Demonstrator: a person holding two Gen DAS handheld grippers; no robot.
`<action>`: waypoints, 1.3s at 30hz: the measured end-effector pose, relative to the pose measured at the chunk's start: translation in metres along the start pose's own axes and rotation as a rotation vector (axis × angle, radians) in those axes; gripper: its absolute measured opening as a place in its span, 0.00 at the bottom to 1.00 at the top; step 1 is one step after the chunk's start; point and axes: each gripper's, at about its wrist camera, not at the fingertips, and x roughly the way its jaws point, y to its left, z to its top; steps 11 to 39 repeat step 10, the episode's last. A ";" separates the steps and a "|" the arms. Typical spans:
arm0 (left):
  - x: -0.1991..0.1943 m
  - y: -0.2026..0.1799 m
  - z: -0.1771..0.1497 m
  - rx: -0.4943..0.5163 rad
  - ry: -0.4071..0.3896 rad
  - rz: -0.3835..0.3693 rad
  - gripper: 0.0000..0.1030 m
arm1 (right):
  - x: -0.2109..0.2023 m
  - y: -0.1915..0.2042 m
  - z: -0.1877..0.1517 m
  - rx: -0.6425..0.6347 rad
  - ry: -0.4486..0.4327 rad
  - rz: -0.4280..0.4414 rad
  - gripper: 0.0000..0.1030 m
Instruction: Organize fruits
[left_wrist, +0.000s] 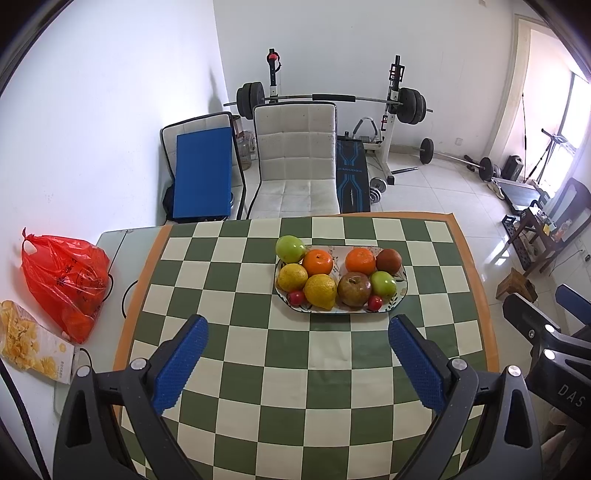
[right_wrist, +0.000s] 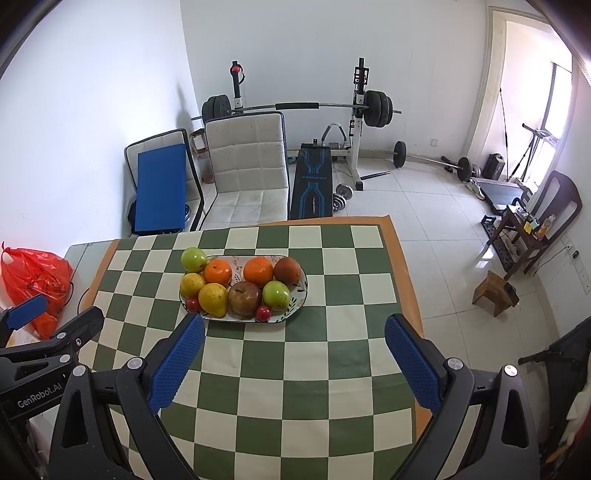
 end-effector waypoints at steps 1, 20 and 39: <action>0.000 0.000 0.000 -0.001 -0.001 -0.001 0.97 | 0.000 0.000 0.000 0.000 0.000 0.000 0.97; -0.006 -0.001 0.001 -0.002 -0.020 -0.005 0.97 | 0.000 0.000 0.003 -0.001 0.000 0.000 0.97; -0.006 -0.001 0.001 -0.002 -0.020 -0.005 0.97 | 0.000 0.000 0.003 -0.001 0.000 0.000 0.97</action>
